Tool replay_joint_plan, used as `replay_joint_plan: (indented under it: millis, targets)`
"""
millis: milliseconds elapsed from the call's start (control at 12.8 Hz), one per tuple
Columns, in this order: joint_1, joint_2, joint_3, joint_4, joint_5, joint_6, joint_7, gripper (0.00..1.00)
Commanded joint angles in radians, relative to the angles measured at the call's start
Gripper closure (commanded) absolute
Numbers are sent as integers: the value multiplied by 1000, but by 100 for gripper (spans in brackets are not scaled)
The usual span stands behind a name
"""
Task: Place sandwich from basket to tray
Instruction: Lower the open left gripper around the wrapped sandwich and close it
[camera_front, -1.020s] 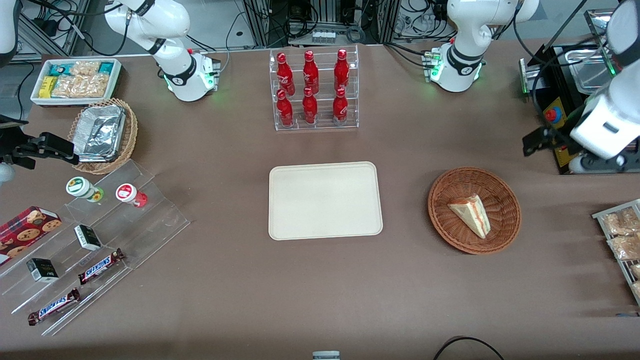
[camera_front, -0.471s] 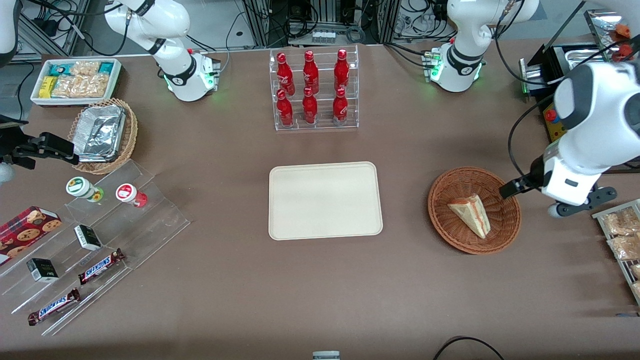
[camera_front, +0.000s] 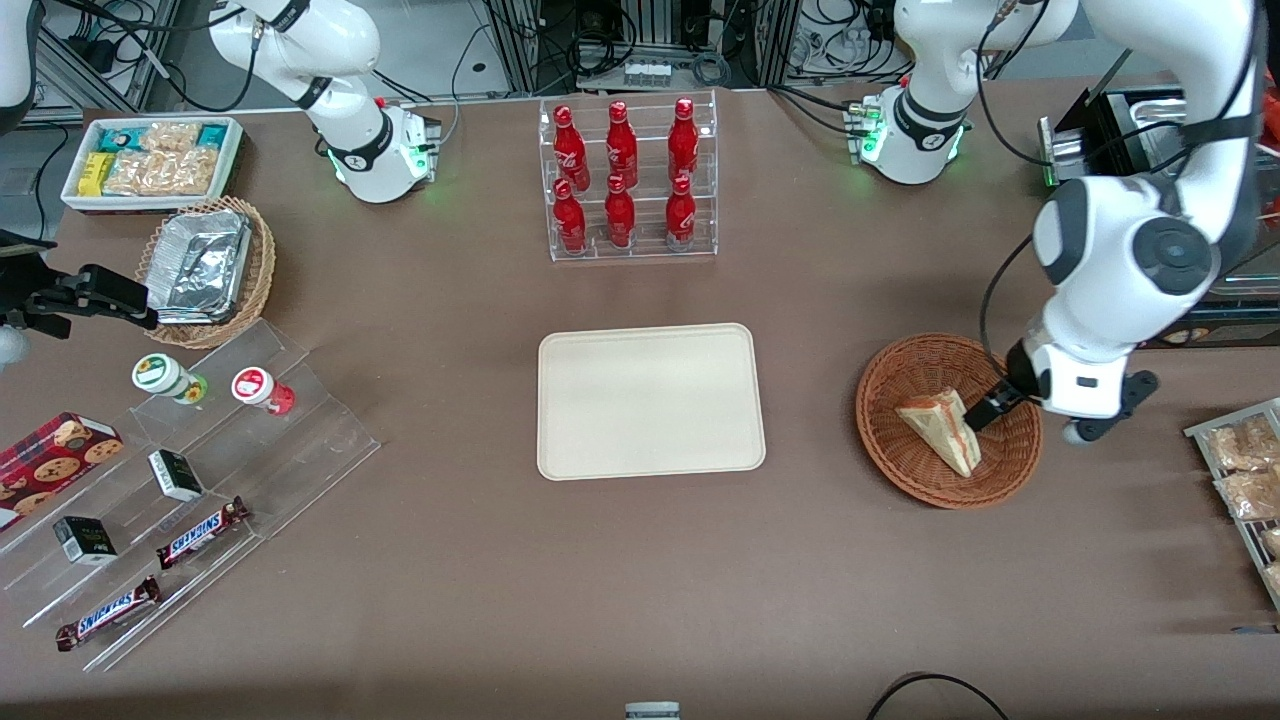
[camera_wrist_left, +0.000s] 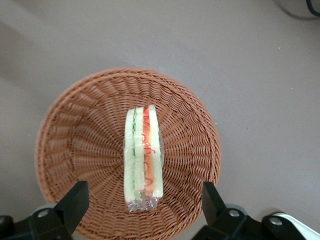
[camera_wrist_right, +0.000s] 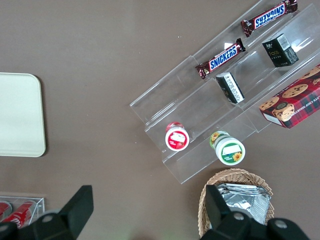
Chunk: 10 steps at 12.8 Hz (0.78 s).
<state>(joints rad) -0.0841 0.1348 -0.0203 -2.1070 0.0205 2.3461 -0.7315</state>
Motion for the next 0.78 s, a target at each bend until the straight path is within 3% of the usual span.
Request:
replay_joint_plan:
  millis: [0, 706]
  targets:
    - [-9, 26, -9, -59, 21, 113, -40, 0]
    - [-9, 124, -9, -68, 39, 133, -42, 0]
